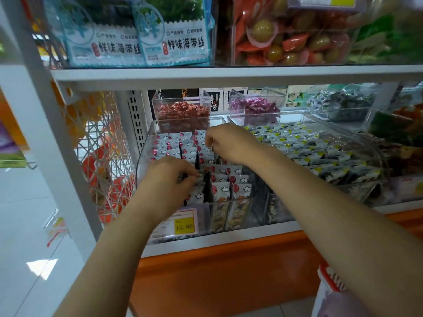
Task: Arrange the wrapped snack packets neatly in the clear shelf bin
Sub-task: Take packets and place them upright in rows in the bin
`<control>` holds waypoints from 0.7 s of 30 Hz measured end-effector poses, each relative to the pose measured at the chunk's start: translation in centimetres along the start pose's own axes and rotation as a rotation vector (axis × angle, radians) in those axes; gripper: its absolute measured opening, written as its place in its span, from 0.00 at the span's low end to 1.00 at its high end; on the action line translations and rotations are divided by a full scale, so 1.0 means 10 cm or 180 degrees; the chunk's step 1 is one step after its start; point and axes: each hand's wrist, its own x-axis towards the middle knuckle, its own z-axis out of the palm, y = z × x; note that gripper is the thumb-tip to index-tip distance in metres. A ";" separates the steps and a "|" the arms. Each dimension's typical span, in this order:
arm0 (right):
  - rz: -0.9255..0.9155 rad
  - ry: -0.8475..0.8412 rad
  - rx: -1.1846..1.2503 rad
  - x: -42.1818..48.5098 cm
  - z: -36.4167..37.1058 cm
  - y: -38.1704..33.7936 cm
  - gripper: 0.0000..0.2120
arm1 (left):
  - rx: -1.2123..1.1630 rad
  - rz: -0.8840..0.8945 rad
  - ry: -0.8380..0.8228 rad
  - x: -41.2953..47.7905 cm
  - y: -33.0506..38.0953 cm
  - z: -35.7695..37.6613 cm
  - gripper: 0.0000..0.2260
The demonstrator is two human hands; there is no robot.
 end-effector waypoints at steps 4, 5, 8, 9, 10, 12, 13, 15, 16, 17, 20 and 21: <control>-0.0207 -0.0136 -0.0338 0.13 0.14 -0.04 0.07 | -0.0023 -0.0066 0.0014 0.01 -0.01 0.00 0.08; -0.0241 -0.0170 -0.0394 0.14 0.17 -0.06 0.05 | -0.0021 -0.0076 0.0007 0.01 -0.01 0.01 0.08; -0.0230 0.0007 -0.0120 0.12 0.14 -0.05 0.02 | -0.0040 -0.0094 0.0059 0.02 -0.01 0.01 0.08; -0.0177 0.0134 0.0134 0.09 0.12 -0.04 0.03 | -0.0063 -0.0096 0.0123 0.02 -0.01 0.01 0.08; -0.0108 0.0326 0.0411 0.04 0.08 -0.03 0.03 | -0.0099 -0.0113 0.0206 0.02 -0.01 0.01 0.08; 0.0027 0.0916 0.0837 -0.10 0.01 0.00 0.03 | -0.0219 -0.0172 0.0387 0.02 0.00 0.00 0.10; 0.0092 0.1248 0.1010 -0.17 -0.02 0.02 0.03 | -0.0297 -0.0197 0.0471 0.02 0.01 -0.01 0.11; 0.0230 0.1790 0.1469 -0.36 -0.06 0.05 0.04 | -0.0493 -0.0268 0.0606 0.02 0.03 0.00 0.15; 0.0324 0.1986 0.1785 -0.45 -0.08 0.07 0.04 | -0.0597 -0.0305 0.0637 0.02 0.04 0.01 0.16; 0.0451 0.2123 0.2109 -0.54 -0.09 0.09 0.04 | -0.0707 -0.0339 0.0644 0.01 0.07 0.01 0.18; 0.0871 0.2135 0.2932 -0.76 -0.07 0.13 0.03 | -0.1107 -0.0528 0.0540 -0.01 0.15 0.05 0.19; 0.0954 0.2034 0.3129 -0.82 -0.06 0.14 0.03 | -0.1243 -0.0597 0.0468 -0.02 0.17 0.07 0.19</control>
